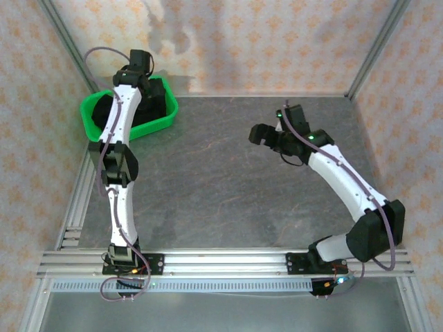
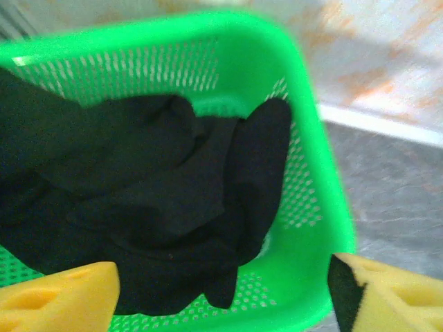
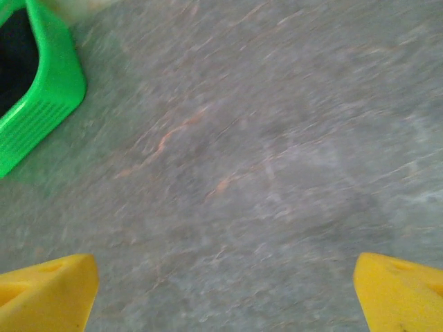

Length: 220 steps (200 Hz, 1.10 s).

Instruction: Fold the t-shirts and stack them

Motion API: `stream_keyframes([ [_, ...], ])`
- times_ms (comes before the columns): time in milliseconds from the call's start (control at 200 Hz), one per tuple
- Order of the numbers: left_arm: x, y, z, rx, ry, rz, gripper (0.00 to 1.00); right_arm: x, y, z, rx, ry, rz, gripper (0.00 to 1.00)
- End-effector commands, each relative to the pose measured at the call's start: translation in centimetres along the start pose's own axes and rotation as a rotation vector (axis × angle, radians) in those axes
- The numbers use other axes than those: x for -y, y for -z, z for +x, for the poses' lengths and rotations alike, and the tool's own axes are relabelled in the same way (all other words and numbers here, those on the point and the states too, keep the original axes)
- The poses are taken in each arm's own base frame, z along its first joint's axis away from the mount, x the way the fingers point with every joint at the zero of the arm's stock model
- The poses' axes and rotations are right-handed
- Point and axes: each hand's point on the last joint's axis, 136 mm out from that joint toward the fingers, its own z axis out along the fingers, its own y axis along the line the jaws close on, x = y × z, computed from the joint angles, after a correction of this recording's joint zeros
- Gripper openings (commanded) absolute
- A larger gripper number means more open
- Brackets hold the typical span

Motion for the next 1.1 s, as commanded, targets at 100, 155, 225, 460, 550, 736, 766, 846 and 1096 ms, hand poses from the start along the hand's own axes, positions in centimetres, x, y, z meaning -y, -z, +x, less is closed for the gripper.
stream_keyframes([
  [100,-0.6,-3.0,1.5,-0.066,0.013,-0.022,0.73,-3.0,-0.9,2.7,-0.089,-0.027,-0.021,0.94],
  [155,-0.8,-4.0,1.9,-0.072,0.019,-0.039,0.70,-3.4,-1.2,3.1,-0.103,-0.020,-0.020,0.94],
  [225,-1.2,-5.0,2.1,-0.072,0.026,-0.063,0.67,-3.8,-1.3,3.3,-0.115,-0.010,-0.021,0.93],
  [460,-2.2,-7.0,1.8,-0.052,0.058,-0.092,0.48,-4.8,-1.4,3.3,-0.118,-0.005,-0.036,0.90],
  [550,-2.4,-7.1,0.9,-0.022,0.065,-0.092,0.39,-5.0,-1.4,3.3,-0.116,-0.002,-0.044,0.90],
  [736,-2.3,-8.3,0.0,0.001,0.126,-0.033,0.25,-5.3,-2.0,3.2,-0.123,-0.003,-0.050,0.89],
  [766,-2.5,-8.4,-0.1,0.002,0.138,-0.032,0.22,-5.5,-2.1,3.1,-0.124,-0.003,-0.054,0.89],
  [846,-2.4,-8.7,-0.4,0.008,0.156,-0.012,0.17,-5.9,-2.4,2.9,-0.124,0.001,-0.060,0.89],
  [1096,-1.6,-8.9,-0.4,-0.012,0.191,0.065,0.00,-7.3,-3.1,1.8,-0.112,0.019,-0.085,0.89],
])
